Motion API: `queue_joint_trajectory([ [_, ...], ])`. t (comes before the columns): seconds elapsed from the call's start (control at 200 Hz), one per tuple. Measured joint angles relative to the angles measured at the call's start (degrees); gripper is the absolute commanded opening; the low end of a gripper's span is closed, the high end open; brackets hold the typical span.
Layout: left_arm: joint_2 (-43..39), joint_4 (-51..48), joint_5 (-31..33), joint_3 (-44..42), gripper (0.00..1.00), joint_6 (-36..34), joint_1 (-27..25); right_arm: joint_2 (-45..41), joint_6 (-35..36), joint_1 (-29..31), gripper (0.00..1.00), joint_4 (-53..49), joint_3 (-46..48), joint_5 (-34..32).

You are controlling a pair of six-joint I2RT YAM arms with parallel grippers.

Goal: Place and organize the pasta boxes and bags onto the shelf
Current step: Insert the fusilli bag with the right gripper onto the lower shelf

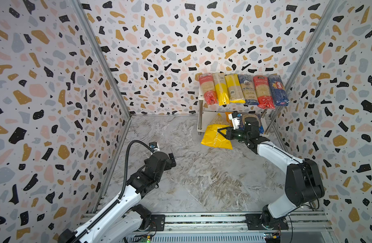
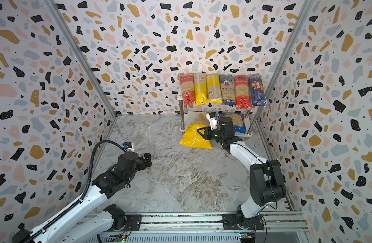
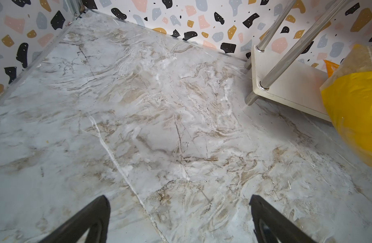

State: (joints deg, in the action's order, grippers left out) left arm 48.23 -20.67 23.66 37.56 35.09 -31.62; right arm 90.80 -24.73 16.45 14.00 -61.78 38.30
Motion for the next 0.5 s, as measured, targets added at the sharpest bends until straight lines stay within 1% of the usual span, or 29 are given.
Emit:
queue_joint_trajectory([
  [0.15, 0.0, 0.07, -0.72, 0.59, 0.99, -1.07, 1.18, 1.36, -0.07, -0.35, 0.07, 5.92, 0.5, -1.33],
  [0.3, 0.15, 0.11, -1.25, 0.66, 1.0, -1.51, 2.05, 4.87, -0.33, -0.5, 0.07, 12.52, 0.5, -2.54],
  [0.501, 0.83, 0.11, -2.1, 0.68, 0.99, -2.01, 2.78, 10.25, -0.39, -0.63, 0.07, 16.44, 0.48, -7.39],
])
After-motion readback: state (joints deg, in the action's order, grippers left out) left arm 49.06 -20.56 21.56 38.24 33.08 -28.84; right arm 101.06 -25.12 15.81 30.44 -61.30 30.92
